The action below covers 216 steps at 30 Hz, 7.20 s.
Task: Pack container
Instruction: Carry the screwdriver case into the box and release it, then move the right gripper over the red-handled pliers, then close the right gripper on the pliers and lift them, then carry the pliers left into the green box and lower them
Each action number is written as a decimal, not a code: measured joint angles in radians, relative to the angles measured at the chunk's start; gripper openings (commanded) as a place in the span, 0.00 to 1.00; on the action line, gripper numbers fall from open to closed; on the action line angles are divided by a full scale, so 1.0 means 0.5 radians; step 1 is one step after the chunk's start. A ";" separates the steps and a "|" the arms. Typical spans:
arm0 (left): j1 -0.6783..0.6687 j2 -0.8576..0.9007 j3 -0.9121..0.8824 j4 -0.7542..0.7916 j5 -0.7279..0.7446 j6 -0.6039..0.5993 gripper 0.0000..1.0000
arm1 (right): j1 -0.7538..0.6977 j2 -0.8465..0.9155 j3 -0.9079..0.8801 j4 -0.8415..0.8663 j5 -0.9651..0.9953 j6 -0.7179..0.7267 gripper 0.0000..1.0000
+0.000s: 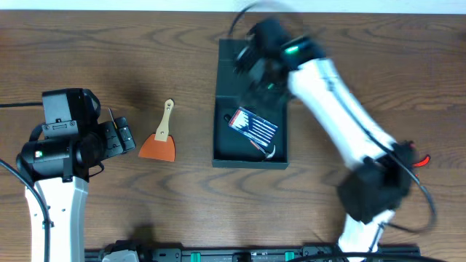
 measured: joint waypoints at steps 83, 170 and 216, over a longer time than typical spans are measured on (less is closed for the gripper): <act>0.000 0.000 0.000 -0.035 -0.001 0.000 0.99 | -1.984 0.164 -1.229 0.758 -0.056 0.695 0.92; 0.000 0.000 0.000 -0.040 -0.001 0.000 0.98 | -1.549 0.085 -0.855 0.153 -0.075 0.631 0.01; 0.320 -0.180 0.000 -0.135 0.000 0.000 0.98 | 0.310 0.645 0.420 -0.565 -0.395 -0.446 0.01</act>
